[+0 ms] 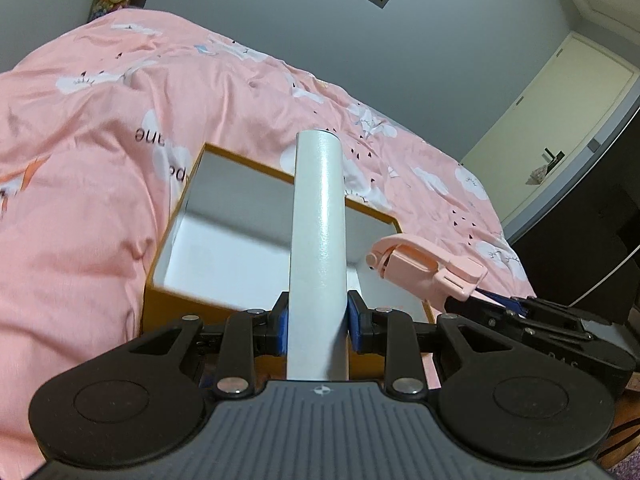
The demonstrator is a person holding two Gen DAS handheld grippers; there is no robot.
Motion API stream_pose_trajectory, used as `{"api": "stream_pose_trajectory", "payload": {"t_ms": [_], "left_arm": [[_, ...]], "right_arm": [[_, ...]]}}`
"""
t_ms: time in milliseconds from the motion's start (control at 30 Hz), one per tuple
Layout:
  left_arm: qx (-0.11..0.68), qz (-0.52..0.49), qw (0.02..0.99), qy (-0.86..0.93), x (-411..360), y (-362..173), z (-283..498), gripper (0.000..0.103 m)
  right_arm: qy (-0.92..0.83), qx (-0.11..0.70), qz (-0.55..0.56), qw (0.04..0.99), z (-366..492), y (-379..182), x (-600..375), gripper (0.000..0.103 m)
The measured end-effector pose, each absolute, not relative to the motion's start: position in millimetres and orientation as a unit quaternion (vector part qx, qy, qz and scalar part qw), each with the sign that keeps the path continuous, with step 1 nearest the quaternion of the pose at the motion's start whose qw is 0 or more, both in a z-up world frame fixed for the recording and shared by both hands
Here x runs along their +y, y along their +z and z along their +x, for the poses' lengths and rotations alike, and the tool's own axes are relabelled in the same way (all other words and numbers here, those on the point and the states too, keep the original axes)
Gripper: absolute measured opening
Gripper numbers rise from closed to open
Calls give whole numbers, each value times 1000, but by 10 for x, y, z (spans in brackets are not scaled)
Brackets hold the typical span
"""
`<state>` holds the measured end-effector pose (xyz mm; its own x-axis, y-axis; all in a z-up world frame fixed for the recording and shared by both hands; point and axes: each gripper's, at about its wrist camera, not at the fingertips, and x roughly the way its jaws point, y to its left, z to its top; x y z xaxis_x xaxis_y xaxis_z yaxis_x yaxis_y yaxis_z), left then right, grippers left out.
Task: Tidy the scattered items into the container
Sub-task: 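Lift both held items and carry them over the open box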
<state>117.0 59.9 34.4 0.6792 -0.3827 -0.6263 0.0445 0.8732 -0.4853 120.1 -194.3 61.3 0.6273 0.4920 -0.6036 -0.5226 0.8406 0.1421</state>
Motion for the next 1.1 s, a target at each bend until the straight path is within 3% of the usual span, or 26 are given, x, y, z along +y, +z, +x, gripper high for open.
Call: {"api": "stream_pose_trajectory", "payload": {"t_ms": [367,700,1100], "left_arm": [[392,-192,889,-135,534,321,1860,32],[482,-180,845,-145,531,-191,2554,32],[561,-183,799,-117,590,-776,2807,32]], "right_arm": [[268,336,-5,903,1769,513,-1802,29],[248,389,20,887,2272,186,-1702,30],[246,441,19,863,2510,-257,-1587,30]]}}
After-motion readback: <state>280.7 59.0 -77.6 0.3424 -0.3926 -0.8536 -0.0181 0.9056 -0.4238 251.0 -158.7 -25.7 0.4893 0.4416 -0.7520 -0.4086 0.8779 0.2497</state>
